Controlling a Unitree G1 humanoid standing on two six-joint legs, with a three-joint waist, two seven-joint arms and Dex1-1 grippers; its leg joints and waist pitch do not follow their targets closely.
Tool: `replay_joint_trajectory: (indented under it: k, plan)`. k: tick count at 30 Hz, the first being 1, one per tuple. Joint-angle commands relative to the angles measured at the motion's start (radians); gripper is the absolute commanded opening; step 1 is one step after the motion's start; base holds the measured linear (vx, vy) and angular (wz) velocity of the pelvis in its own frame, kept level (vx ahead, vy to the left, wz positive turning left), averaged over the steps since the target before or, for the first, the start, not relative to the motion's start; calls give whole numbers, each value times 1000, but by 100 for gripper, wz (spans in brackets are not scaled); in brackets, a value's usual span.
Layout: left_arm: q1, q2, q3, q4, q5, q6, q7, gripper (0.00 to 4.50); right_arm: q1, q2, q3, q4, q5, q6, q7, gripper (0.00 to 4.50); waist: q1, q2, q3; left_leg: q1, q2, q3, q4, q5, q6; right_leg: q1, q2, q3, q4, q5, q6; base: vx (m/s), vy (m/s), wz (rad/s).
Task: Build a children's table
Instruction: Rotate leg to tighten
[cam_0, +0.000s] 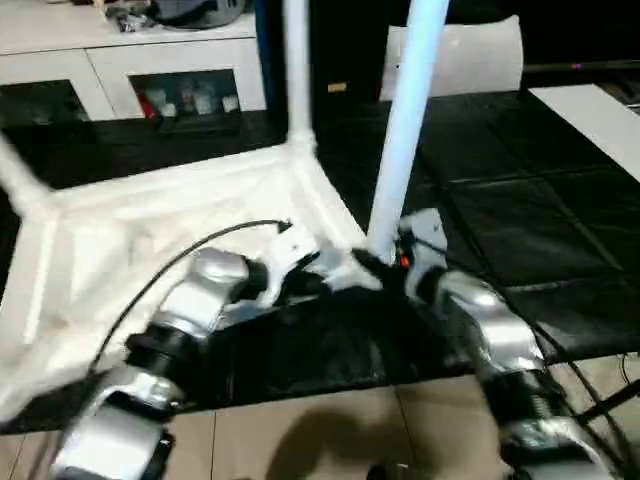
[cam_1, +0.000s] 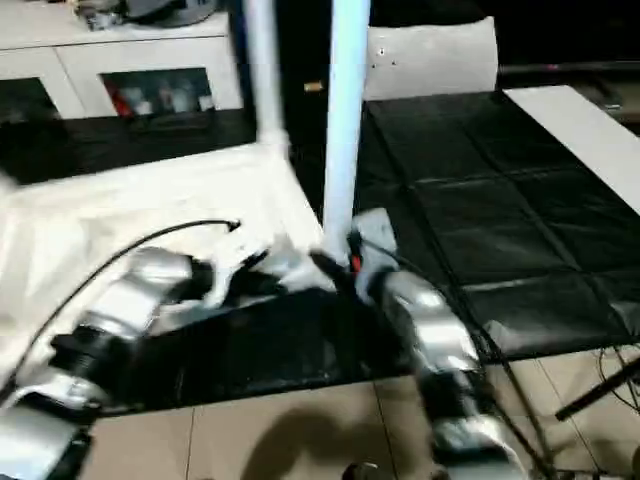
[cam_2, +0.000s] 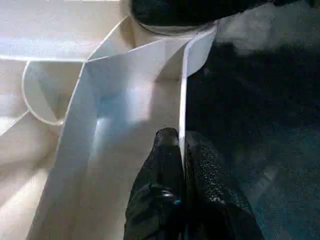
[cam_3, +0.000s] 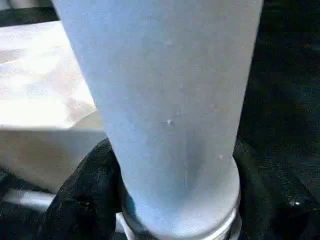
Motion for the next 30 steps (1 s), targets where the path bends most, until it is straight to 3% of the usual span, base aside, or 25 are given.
replay_joint_trajectory:
  k: [1,3,5,13,17,20,26,30]
  plan:
    - [-48,-71,13,-55,-4,2,123,0,-11,123,93,24,51,35,16,272,3,1,-73,-18,-12,14,-62,-91,63,71,-46,45,-78,-369,-100,0,0,0]
    - [-44,-67,5,-57,8,-8,130,0,2,123,118,5,32,11,34,272,5,2,-74,-18,-12,14,-62,-102,72,72,-45,45,-79,-361,-98,0,0,0]
    - [-42,-65,4,-57,10,-9,130,0,5,124,119,1,30,7,34,328,4,1,-74,-19,-10,13,-64,-105,77,73,-45,47,-76,-343,-102,0,0,0]
    - [-10,-22,5,-117,16,5,96,0,50,110,77,-67,47,-19,48,400,-4,3,-73,-20,-10,12,-65,-127,78,75,-48,48,-76,-349,-105,0,0,0]
    - [7,55,-13,-94,0,-134,-46,0,134,-22,79,-167,54,-69,195,439,-3,5,-77,-24,-8,8,-64,-108,99,80,-46,51,-69,-284,-114,0,0,0]
    - [10,86,-26,-79,-8,-202,-116,0,165,-88,77,-200,62,-91,269,445,-2,3,-83,-30,-6,9,-58,-62,121,81,-47,56,-53,-191,-152,0,0,0]
    - [10,150,-58,-67,-34,-275,-278,0,193,-239,54,-227,98,-118,457,445,23,6,-77,-22,-1,14,-59,-95,124,71,-47,57,-62,-250,-153,0,0,0]
    - [3,178,-89,-41,-61,-335,-410,0,164,-345,70,-185,107,-155,624,445,45,-2,-78,-20,1,16,-59,-95,114,70,-49,58,-59,-259,-153,0,0,0]
